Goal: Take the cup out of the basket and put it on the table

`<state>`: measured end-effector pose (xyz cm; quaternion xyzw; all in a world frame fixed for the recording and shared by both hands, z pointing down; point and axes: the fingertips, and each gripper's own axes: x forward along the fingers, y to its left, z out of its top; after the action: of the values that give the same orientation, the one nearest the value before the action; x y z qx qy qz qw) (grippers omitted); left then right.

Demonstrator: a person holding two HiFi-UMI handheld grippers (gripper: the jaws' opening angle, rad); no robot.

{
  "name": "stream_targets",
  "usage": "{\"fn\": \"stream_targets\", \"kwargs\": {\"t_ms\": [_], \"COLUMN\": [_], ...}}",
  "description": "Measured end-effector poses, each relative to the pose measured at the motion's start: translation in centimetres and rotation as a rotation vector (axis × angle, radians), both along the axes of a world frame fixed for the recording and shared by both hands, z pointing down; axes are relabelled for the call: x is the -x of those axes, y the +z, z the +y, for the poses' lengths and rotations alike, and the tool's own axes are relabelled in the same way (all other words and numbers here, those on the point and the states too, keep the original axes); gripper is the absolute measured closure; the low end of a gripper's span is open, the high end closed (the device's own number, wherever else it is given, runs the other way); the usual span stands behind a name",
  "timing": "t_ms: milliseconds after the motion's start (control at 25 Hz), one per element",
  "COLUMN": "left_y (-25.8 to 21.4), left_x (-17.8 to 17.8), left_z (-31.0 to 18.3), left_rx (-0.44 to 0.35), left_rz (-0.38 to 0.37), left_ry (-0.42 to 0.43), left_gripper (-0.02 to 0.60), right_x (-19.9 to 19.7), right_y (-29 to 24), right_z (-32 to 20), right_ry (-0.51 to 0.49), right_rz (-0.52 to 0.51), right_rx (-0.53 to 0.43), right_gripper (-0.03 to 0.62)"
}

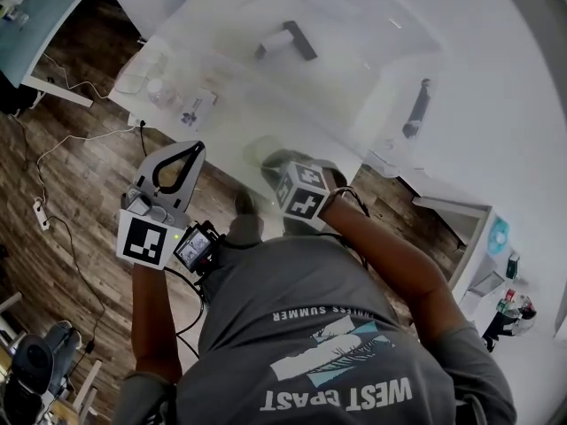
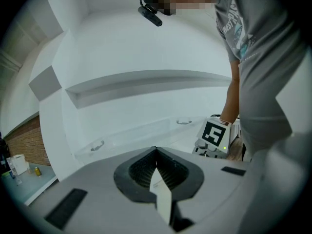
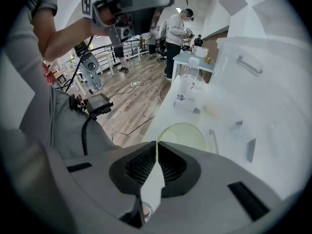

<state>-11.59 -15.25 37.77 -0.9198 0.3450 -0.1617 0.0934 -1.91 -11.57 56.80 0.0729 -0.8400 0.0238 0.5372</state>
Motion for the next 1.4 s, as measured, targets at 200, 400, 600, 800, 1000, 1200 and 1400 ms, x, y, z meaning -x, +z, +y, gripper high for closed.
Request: {"fn": "stream_targets", "kwargs": {"t_ms": [200, 400, 600, 800, 1000, 1200, 1400], "left_y": [0.4, 0.3, 0.3, 0.2, 0.2, 0.3, 0.6], "left_x": [-0.6, -1.7, -2.6, -3.1, -3.1, -3.0, -2.7], "left_z": [0.1, 0.3, 0.5, 0.3, 0.1, -0.1, -0.1], "left_rx": [0.014, 0.011, 0.014, 0.011, 0.012, 0.016, 0.022], "left_rz": [-0.001, 0.0, 0.002, 0.008, 0.008, 0.011, 0.015], "left_ry": [-0.001, 0.014, 0.027, 0.035, 0.038, 0.034, 0.027], "left_gripper": [0.572, 0.572, 0.572, 0.572, 0.572, 0.572, 0.572], "right_x": [-1.3, -2.4, -2.6, -2.6, -2.2, -1.9, -1.6], "right_y": [2.1, 3.5, 3.8, 3.7, 3.2, 3.0, 3.1], "right_z": [0.2, 0.6, 0.2, 0.3, -0.2, -0.4, -0.2], "right_ry": [-0.002, -0.015, -0.031, -0.06, -0.081, -0.111, -0.131], "right_rz": [0.051, 0.097, 0.114, 0.125, 0.112, 0.123, 0.139], "right_rx": [0.018, 0.033, 0.008, -0.007, -0.06, -0.079, -0.07], "right_gripper": [0.569, 0.569, 0.569, 0.568, 0.563, 0.557, 0.557]}}
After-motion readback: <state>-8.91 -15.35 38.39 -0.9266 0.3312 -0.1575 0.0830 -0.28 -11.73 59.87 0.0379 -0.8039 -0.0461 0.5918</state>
